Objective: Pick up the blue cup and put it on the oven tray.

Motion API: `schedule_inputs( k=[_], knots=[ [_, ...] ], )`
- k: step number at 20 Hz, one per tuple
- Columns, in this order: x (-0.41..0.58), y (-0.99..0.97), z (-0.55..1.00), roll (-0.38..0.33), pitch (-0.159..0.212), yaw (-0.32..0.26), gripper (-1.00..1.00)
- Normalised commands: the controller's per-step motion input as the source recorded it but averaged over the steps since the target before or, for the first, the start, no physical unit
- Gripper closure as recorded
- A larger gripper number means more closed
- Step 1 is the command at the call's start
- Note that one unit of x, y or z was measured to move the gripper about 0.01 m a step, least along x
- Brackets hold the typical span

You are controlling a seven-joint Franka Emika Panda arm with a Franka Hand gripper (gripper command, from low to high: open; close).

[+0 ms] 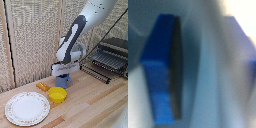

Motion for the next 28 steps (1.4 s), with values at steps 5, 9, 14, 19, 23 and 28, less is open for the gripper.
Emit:
schedule_inputs(
  k=[5,9,14,19,23,28],
  knots=[
    [0.12,-0.07,0.68,0.014,-0.032,-0.054,1.0],
    [0.331,-0.04,0.88,-0.022,-0.055,-0.131,1.0],
    [0.298,0.09,0.6,-0.19,-0.064,-0.234,1.0],
    [0.284,0.0,0.64,-0.175,-0.023,-0.251,1.0],
    [0.403,-0.24,0.95,-0.073,0.021,-0.21,1.0],
    [0.346,-0.69,0.99,-0.002,0.073,-0.13,1.0]
  ],
)
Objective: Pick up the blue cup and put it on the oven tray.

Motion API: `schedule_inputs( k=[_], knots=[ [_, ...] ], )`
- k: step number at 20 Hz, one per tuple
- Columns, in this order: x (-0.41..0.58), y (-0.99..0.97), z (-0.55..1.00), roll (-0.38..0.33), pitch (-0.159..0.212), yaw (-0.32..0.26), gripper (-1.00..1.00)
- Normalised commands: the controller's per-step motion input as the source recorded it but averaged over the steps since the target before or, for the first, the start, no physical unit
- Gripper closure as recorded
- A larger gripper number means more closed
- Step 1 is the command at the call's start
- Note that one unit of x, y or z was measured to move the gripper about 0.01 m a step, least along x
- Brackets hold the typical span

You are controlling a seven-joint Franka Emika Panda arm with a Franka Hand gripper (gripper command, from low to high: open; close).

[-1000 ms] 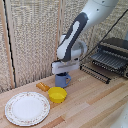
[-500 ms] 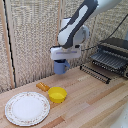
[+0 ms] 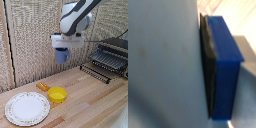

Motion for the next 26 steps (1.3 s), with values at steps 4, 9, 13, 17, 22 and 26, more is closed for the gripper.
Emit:
schedule_inputs(
  k=[4,9,13,17,22,26],
  knots=[
    [0.126,-0.97,0.74,0.014,0.066,-0.051,1.0],
    [0.005,-0.97,0.53,0.028,0.1,-0.046,1.0],
    [0.0,-0.99,0.4,0.032,0.129,-0.035,1.0],
    [0.0,-0.92,0.3,0.029,0.131,-0.06,1.0],
    [0.0,-0.92,0.24,0.008,0.111,-0.074,1.0],
    [0.0,-0.94,0.2,0.002,0.096,-0.073,1.0]
  ],
)
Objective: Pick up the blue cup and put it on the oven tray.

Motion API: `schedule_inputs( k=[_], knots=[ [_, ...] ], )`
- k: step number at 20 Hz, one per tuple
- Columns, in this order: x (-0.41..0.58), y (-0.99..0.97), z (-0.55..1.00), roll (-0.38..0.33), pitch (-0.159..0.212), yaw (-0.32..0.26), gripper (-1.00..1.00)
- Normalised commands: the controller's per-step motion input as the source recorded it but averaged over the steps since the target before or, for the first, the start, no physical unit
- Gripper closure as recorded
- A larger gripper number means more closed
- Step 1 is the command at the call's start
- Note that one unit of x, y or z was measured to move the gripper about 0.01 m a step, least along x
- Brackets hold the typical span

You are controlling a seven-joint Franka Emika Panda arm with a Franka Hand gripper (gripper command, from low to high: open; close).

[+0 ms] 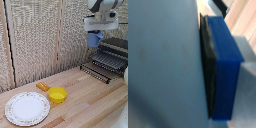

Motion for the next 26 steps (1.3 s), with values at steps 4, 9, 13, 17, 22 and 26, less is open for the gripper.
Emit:
schedule_inputs(
  k=[4,9,13,17,22,26],
  knots=[
    [0.029,-0.97,0.06,0.0,0.067,-0.071,1.0],
    [0.055,-0.96,-0.04,0.0,0.062,-0.061,1.0],
    [0.0,-0.77,-0.2,0.0,0.089,-0.091,1.0],
    [0.0,-0.65,-0.27,-0.019,0.068,-0.068,1.0],
    [-0.018,-0.25,-0.42,-0.023,-0.004,-0.031,1.0],
    [-0.011,0.0,-0.5,0.005,0.002,-0.058,1.0]
  ],
)
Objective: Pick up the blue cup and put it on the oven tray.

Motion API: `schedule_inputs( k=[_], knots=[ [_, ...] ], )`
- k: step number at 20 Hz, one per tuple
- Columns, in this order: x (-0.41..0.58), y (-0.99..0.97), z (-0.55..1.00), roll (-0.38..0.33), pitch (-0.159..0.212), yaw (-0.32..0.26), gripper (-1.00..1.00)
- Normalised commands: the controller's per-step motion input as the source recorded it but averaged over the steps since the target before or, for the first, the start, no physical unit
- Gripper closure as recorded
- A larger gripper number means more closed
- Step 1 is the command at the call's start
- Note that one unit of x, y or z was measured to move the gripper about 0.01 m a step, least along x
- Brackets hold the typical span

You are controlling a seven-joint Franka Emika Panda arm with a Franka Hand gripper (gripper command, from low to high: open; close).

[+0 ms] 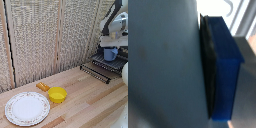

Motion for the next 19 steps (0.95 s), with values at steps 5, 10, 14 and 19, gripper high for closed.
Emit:
schedule_inputs(
  k=[5,10,14,19],
  knots=[
    [-0.02,0.0,-0.19,0.006,0.002,-0.019,1.0],
    [0.0,-0.01,0.21,-0.003,-0.008,0.0,-1.0],
    [0.0,-0.01,0.64,0.004,-0.024,-0.028,-1.0],
    [0.055,0.0,0.62,0.059,0.01,0.033,-1.0]
  ],
)
